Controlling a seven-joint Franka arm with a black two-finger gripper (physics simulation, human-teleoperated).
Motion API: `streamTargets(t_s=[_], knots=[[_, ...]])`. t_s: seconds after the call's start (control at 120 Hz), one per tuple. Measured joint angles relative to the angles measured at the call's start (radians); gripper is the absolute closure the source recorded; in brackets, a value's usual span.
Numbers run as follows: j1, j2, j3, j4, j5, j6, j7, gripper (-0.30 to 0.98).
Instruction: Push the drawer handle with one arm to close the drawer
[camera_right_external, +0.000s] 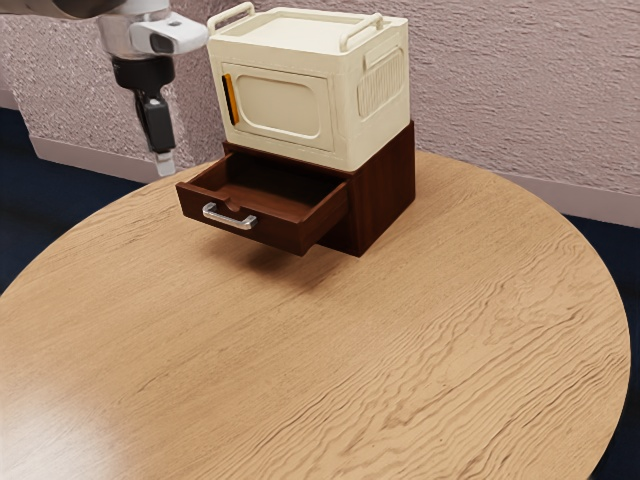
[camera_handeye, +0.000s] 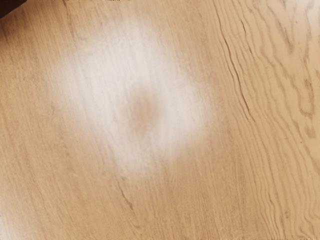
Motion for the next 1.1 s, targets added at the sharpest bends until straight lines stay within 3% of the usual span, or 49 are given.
streamTargets(t_s=[0.25,0.358,0.45,0.533,0.625,0.692,0.817,0.917,1.008,1.1], knots=[[-0.005,-0.004,-0.001,0.009,-0.001,-0.003,0.064,0.00],[0.002,-0.113,0.016,0.151,-0.008,-0.059,0.082,0.00],[0.024,-0.154,0.044,0.112,-0.033,-0.104,0.066,0.01],[0.044,-0.191,0.047,-0.050,-0.043,-0.126,0.040,0.00],[0.101,-0.380,0.038,-0.460,-0.055,-0.045,0.011,0.00],[0.132,-0.434,0.026,-0.687,-0.060,0.059,-0.007,0.00],[0.147,-0.431,0.025,-0.833,-0.065,0.214,-0.029,0.00],[0.142,-0.328,0.031,-0.835,-0.066,0.315,-0.047,0.21],[0.134,-0.188,0.034,-0.741,-0.068,0.392,-0.067,0.44],[0.132,-0.088,0.028,-0.652,-0.070,0.444,-0.081,0.59]])
